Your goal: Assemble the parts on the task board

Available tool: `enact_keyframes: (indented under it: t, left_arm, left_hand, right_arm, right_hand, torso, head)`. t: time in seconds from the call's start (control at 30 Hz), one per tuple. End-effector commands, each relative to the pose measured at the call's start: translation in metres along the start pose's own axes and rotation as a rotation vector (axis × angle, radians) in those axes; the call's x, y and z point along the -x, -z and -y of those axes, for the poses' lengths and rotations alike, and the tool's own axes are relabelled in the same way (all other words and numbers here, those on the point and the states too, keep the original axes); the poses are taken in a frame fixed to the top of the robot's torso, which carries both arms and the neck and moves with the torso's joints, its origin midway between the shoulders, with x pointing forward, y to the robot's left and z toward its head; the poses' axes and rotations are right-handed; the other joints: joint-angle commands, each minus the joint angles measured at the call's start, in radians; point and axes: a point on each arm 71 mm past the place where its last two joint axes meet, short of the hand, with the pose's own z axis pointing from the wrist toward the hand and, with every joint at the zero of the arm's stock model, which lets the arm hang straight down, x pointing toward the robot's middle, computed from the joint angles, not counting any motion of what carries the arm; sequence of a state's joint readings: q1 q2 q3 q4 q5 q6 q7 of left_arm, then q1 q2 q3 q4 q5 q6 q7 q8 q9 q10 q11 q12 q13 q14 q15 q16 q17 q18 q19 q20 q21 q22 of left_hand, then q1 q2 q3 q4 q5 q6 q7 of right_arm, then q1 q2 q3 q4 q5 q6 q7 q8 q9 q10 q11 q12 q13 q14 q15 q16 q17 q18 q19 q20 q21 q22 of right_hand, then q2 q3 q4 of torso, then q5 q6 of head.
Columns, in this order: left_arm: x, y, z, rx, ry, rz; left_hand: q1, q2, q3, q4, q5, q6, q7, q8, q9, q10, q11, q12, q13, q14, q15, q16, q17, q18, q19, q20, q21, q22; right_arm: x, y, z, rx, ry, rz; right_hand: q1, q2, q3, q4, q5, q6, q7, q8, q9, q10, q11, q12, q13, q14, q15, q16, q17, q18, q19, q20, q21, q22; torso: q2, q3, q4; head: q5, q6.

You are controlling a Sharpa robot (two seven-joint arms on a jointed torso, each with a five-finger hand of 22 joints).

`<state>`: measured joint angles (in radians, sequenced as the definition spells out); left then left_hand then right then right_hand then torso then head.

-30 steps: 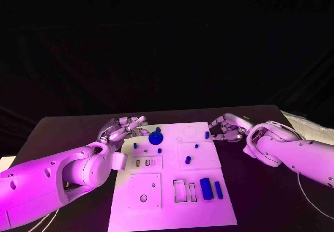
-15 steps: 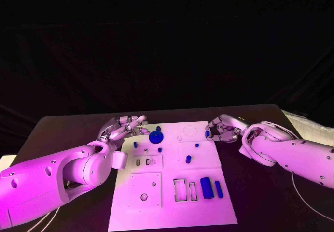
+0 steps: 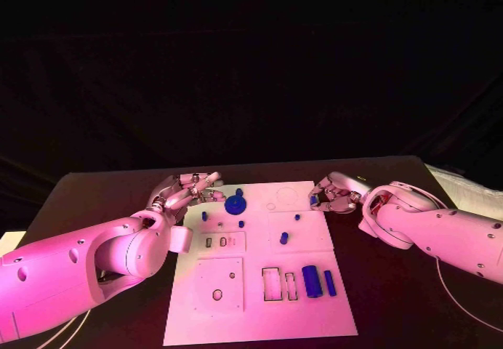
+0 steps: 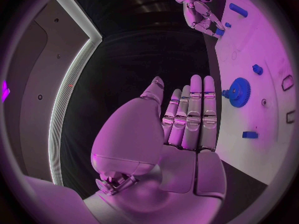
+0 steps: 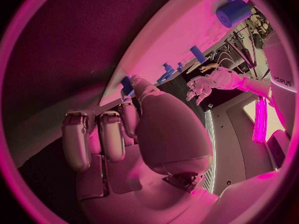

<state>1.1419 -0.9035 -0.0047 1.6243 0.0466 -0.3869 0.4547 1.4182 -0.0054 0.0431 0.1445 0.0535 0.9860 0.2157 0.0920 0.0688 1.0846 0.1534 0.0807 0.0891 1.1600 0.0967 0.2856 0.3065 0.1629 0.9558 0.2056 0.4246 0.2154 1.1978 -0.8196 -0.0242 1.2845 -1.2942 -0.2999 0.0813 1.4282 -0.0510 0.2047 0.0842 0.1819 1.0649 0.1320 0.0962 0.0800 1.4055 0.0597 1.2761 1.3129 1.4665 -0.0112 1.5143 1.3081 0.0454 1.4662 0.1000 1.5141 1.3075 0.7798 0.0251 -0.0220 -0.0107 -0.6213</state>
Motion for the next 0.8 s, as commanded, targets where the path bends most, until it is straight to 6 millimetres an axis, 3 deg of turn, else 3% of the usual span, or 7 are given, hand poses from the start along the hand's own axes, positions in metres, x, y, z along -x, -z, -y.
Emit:
enact_keyframes:
  t: [0.03, 0.23, 0.57, 0.8]
  left_arm:
    - [-0.003, 0.0, 0.001, -0.013, 0.003, -0.025]
    - [-0.003, 0.0, 0.001, -0.014, -0.001, -0.029]
    - [-0.003, 0.0, 0.001, -0.015, -0.002, -0.029]
    - [-0.002, 0.0, 0.001, -0.015, -0.004, -0.026]
  left_hand:
    - [0.005, 0.008, 0.001, -0.005, 0.001, 0.0, 0.002, -0.005, 0.0, -0.002, 0.003, -0.004, 0.001, -0.006, 0.0, -0.006, 0.001, 0.016, -0.008, -0.003, 0.003, 0.001]
    - [0.005, 0.008, 0.001, -0.005, 0.001, 0.0, 0.002, -0.005, 0.0, -0.002, 0.003, -0.004, 0.001, -0.006, 0.0, -0.006, 0.001, 0.016, -0.008, -0.003, 0.003, 0.001]
    - [0.005, 0.008, 0.001, -0.005, 0.001, 0.0, 0.002, -0.005, 0.0, -0.002, 0.003, -0.004, 0.001, -0.006, 0.0, -0.006, 0.001, 0.016, -0.008, -0.003, 0.003, 0.001]
    - [0.006, 0.01, 0.002, -0.008, 0.001, 0.001, 0.003, -0.006, 0.0, -0.002, 0.004, -0.006, 0.002, -0.007, 0.0, -0.007, 0.004, 0.016, -0.009, -0.002, 0.004, 0.002]
  right_arm:
    - [-0.003, 0.0, 0.0, -0.003, 0.014, -0.022]
    - [-0.004, -0.002, -0.001, -0.006, 0.014, -0.018]
    - [0.0, -0.001, -0.005, -0.017, 0.003, 0.037]
    - [0.005, 0.002, -0.025, -0.021, -0.05, 0.064]
  right_hand:
    - [-0.001, 0.009, 0.007, 0.001, -0.006, 0.006, -0.001, 0.003, 0.001, 0.009, -0.013, 0.002, 0.018, 0.081, -0.01, 0.006, 0.153, -0.012, 0.0, -0.006, 0.001, 0.121]
    - [-0.005, 0.011, 0.012, -0.002, -0.005, 0.018, -0.005, 0.006, 0.002, 0.011, -0.017, 0.004, 0.02, 0.081, -0.013, 0.007, 0.154, -0.012, 0.001, -0.009, 0.002, 0.123]
    - [0.0, 0.046, 0.05, -0.02, -0.032, 0.063, -0.026, 0.026, 0.01, 0.015, -0.035, 0.004, 0.022, 0.082, -0.028, 0.007, 0.156, -0.012, 0.002, -0.022, 0.002, 0.125]
    - [0.001, 0.053, 0.066, -0.031, -0.032, 0.059, -0.025, 0.023, 0.009, 0.013, -0.036, -0.002, 0.018, 0.081, -0.03, 0.005, 0.153, -0.011, -0.001, -0.026, 0.0, 0.12]
  torso:
    - [0.0, 0.0007, -0.001]
    - [0.0, 0.0013, 0.0001]
    - [-0.001, 0.0018, 0.0007]
    - [-0.002, -0.0014, 0.0009]
  head:
    - [-0.001, -0.001]
    - [-0.001, -0.002]
    - [0.002, -0.003]
    - [0.003, -0.002]
